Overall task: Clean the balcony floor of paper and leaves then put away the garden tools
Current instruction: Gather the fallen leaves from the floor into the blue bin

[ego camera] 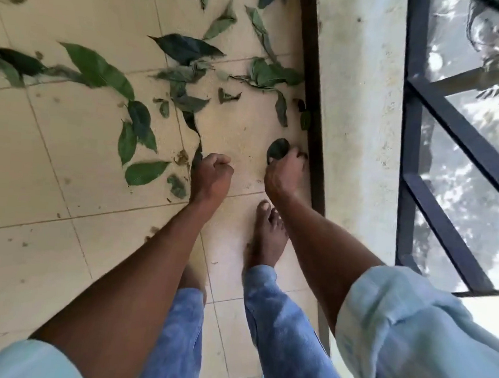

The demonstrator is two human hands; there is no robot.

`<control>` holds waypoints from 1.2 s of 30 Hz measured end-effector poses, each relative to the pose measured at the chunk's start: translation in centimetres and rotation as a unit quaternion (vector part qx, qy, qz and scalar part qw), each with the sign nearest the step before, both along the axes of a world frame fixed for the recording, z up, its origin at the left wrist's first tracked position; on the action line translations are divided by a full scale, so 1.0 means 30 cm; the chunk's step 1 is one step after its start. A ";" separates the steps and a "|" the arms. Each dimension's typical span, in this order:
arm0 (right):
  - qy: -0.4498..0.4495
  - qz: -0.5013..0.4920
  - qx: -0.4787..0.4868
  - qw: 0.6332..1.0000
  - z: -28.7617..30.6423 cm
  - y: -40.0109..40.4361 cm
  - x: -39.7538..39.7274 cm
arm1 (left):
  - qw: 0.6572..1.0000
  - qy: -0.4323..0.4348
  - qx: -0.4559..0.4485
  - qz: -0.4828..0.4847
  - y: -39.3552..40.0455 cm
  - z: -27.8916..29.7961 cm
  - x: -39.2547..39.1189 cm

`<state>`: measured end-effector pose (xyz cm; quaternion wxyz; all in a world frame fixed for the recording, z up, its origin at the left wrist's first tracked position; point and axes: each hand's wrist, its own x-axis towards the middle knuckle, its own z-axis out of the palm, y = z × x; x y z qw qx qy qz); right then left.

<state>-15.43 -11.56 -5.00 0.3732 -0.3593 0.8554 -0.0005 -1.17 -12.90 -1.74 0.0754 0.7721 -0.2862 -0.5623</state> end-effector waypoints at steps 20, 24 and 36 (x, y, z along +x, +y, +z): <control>-0.151 0.020 -0.029 0.988 0.114 -0.249 -0.060 | 0.908 0.168 0.085 0.374 -0.182 0.014 -0.062; 0.189 0.442 0.001 0.877 0.010 -0.257 -0.100 | 0.927 0.157 0.100 0.326 -0.171 -0.005 -0.004; 0.087 0.506 -0.014 0.858 0.037 -0.258 -0.181 | 0.950 0.161 0.101 0.249 -0.132 -0.012 0.060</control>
